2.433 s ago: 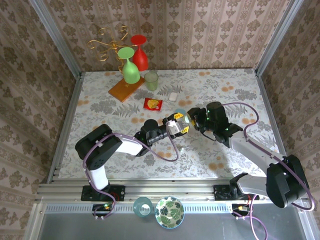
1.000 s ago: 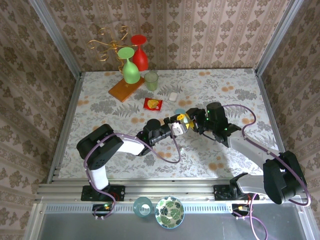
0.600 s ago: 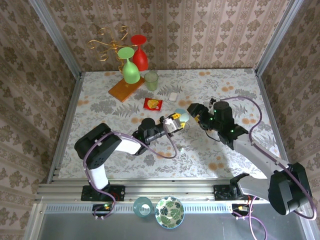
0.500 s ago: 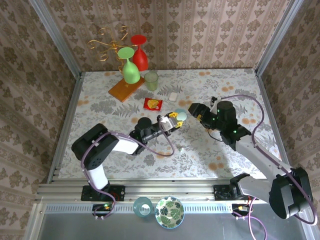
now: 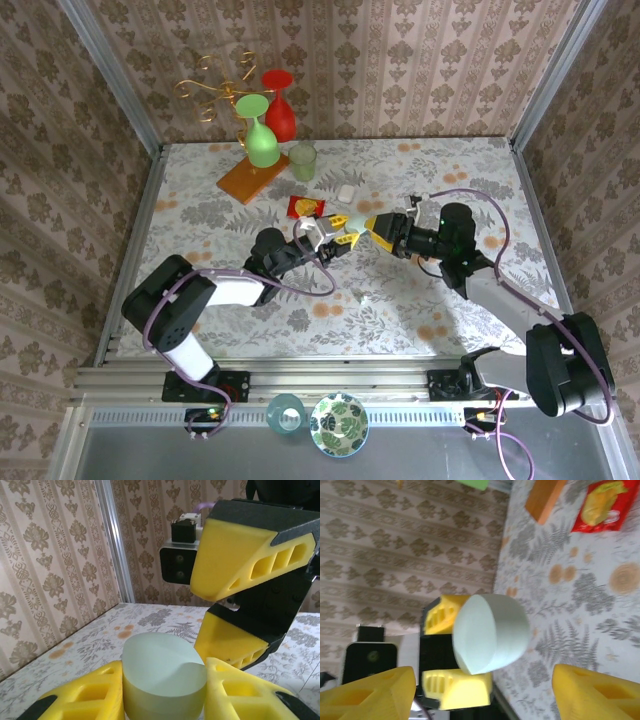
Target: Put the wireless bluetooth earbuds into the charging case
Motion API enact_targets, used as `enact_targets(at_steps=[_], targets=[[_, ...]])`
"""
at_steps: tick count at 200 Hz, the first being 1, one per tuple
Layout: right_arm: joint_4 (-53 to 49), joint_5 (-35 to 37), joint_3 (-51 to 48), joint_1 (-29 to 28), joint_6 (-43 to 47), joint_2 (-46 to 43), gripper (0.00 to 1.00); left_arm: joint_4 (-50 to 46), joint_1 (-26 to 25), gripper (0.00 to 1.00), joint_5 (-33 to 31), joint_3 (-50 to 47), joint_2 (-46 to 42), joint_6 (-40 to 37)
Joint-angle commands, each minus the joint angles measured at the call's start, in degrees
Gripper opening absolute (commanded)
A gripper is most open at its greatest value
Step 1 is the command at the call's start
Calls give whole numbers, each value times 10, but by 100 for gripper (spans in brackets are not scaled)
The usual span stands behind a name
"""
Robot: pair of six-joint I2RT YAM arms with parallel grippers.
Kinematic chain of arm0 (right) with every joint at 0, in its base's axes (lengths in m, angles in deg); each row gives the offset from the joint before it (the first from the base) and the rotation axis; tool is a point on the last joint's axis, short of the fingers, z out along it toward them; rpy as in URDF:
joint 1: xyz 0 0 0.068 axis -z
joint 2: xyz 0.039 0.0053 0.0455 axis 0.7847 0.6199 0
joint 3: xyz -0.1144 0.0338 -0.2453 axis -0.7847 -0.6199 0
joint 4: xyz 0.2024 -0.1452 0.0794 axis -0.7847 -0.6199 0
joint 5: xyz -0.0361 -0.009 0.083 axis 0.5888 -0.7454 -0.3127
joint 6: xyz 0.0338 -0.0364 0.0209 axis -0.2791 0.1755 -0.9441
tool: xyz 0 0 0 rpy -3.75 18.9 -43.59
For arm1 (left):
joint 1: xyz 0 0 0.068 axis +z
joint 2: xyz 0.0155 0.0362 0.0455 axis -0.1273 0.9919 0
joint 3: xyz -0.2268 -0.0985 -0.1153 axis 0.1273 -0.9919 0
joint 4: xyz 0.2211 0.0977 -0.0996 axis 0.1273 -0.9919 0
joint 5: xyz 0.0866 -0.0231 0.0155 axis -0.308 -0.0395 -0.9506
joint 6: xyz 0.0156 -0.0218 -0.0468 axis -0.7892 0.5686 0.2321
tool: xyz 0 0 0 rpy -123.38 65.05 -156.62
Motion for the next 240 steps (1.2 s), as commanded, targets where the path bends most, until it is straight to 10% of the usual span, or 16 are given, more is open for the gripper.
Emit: enact_targets(at_steps=[1,67,141,181,240], targets=[[124,-51,-7,1,-75,17,70,26,2,31,30,22,-16,49],[229,-49,-8,-1,-157,61,60,26,1,32,45,31,-29,59],[241,-40,1,-1,-203,60,15,26,1,39,47,28,-28,50],[304,-12,-1,0,-269,69,12,27,0,60,38,21,-31,21],[360,-2,-1,-1,-318,91,12,28,-7,59,18,23,-34,-9]])
